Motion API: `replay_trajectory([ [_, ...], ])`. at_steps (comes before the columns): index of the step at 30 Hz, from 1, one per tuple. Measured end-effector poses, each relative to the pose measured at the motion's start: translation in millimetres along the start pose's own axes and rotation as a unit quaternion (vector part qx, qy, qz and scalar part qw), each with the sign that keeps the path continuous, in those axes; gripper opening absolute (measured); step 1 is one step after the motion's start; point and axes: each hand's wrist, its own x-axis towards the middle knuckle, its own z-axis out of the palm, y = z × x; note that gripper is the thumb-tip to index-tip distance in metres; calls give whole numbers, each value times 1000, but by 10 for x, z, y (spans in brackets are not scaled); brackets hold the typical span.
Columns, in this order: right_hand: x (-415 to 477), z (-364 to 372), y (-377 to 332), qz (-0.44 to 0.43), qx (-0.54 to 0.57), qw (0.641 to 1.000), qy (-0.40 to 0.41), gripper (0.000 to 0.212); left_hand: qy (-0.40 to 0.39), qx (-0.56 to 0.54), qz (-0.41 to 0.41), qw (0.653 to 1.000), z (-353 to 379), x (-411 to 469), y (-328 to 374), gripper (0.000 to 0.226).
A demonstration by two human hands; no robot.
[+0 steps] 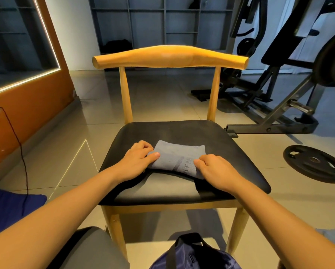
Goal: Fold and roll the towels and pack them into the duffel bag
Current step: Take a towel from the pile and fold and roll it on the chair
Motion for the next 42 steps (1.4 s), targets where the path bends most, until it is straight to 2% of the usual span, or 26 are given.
replay_trajectory([
  [3, 51, 20, 22, -14, -55, 996, 65, 33, 37, 13, -27, 999, 40, 99, 17, 39],
  [6, 68, 26, 1, -89, -107, 977, 162, 19, 111, -26, -18, 993, 98, 108, 80, 24],
  [9, 46, 22, -27, -143, -146, 965, 162, 31, 180, 57, 68, 980, 137, 53, 137, 15],
  [11, 39, -3, -3, -156, -180, 962, 131, 39, 199, 103, 119, 967, 130, 10, 116, 19],
  [13, 74, -1, 37, -153, -192, 964, 99, 42, 174, 128, 155, 964, 98, -31, 45, 31],
  [16, 181, 27, 66, -110, -118, 983, 84, 43, 113, 148, 163, 969, 64, -25, -66, 51],
  [21, 398, 119, 71, -33, -114, 989, 94, 45, 68, 121, 103, 985, 118, 208, -71, 38],
  [26, 596, 211, 72, -9, -75, 979, 191, 28, 31, 144, 57, 987, 116, 492, 4, 34],
  [28, 666, 214, 84, -16, -67, 974, 216, 33, 11, 156, 28, 987, 104, 609, 36, 38],
  [31, 716, 197, 109, -42, -93, 972, 211, 45, 15, 173, -3, 985, 100, 760, 76, 47],
  [33, 745, 198, 126, -52, -128, 974, 182, 41, 33, 153, -25, 987, 114, 849, 81, 44],
  [36, 873, 209, 152, 1, -148, 974, 170, 38, 35, 120, -45, 991, 134, 936, 108, 40],
  [39, 1000, 237, 157, 47, -123, 973, 189, 38, -4, 126, -61, 990, 121, 996, 160, 42],
  [42, 1112, 219, 172, 74, -93, 980, 160, 40, -51, 129, -81, 987, 81, 1090, 203, 52],
])
